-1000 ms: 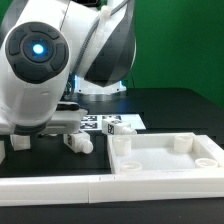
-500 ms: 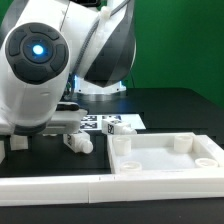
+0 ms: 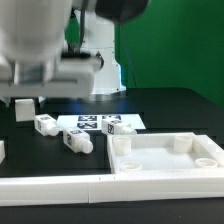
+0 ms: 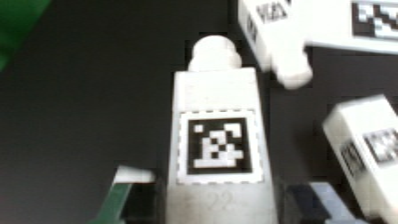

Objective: Assemble one leg

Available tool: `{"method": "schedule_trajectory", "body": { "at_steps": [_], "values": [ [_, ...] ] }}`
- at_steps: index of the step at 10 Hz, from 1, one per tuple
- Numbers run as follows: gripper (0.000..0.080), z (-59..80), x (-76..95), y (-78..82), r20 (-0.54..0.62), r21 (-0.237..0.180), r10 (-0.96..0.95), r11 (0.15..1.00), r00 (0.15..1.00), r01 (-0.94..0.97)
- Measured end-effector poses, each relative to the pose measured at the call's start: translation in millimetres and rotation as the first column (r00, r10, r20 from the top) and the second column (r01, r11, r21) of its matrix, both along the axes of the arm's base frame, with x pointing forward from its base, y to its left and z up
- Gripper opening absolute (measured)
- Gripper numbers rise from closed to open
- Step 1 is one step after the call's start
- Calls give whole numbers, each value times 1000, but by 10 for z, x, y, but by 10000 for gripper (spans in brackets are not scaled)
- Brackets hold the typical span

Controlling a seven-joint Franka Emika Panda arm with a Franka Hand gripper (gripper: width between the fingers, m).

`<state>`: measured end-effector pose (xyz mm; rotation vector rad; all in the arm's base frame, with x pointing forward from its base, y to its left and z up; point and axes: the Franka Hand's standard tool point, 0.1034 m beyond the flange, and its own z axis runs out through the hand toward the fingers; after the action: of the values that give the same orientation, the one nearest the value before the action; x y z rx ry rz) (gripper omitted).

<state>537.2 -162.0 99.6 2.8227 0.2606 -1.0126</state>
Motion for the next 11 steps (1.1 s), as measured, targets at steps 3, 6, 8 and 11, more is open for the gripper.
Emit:
{"method": "schedule_trajectory", "body": {
  "at_steps": [3,6,8,11],
  "values": [
    [285,3,69,44,193,4,-8,1000,981,7],
    [285,297,409,820,415,68,-161,987,895,146],
    [285,446,701,1183,529,78,-180,983,830,164],
    [285,488,805,1107,679,98,-167,986,715,137]
  ]
}}
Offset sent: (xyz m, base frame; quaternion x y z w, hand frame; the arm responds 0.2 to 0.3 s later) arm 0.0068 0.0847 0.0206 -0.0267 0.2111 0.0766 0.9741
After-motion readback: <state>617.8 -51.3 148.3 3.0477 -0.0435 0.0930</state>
